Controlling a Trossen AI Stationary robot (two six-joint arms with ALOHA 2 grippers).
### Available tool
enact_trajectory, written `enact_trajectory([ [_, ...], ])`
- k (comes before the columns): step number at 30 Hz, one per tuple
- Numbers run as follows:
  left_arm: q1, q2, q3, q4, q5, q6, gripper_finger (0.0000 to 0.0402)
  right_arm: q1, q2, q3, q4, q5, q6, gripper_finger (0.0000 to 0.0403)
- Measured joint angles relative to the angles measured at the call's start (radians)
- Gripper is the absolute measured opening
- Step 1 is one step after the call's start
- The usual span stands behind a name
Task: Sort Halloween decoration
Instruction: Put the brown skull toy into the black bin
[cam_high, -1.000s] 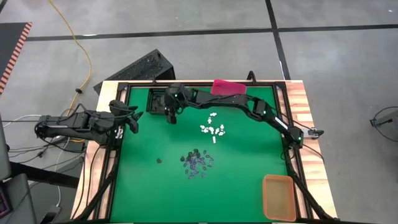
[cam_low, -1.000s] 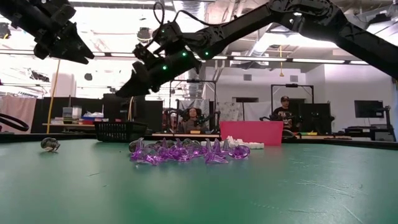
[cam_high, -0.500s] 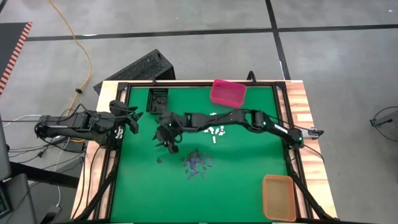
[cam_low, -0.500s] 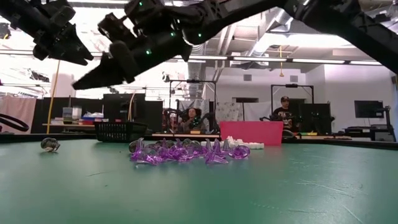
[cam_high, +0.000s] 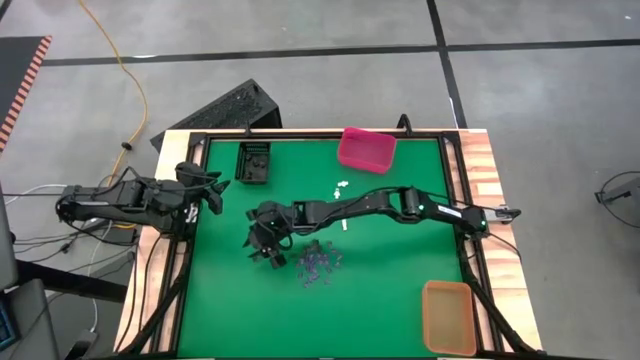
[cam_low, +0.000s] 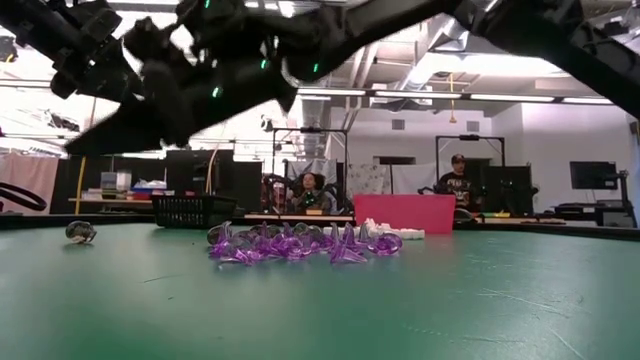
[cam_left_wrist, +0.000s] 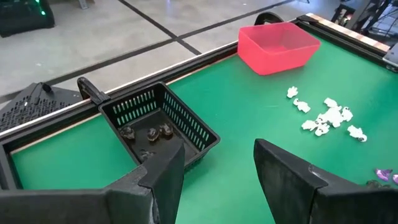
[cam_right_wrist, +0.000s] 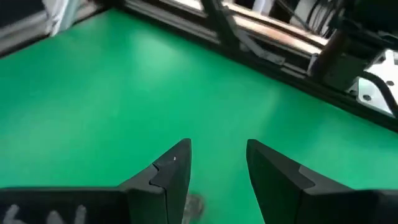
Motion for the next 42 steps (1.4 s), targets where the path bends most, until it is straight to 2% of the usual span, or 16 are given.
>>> enact_trajectory([
  [10, 0.000, 0.000, 0.000, -0.010, 0.021, -0.007, 0.0183, 0.007, 0.050, 0.000, -0.008, -0.037, 0.089, 0.0186],
  [24, 0.000, 0.000, 0.000, -0.011, 0.021, -0.006, 0.0183, 0.011, 0.075, 0.001, 0.003, -0.023, 0.055, 0.0186],
  [29, 0.000, 0.000, 0.000, -0.013, 0.020, -0.006, 0.0183, 0.012, 0.115, 0.000, 0.014, -0.026, 0.087, 0.0186],
  [42, 0.000, 0.000, 0.000, -0.037, 0.012, -0.027, 0.0183, 0.001, 0.127, 0.002, -0.017, -0.026, 0.089, 0.0176],
])
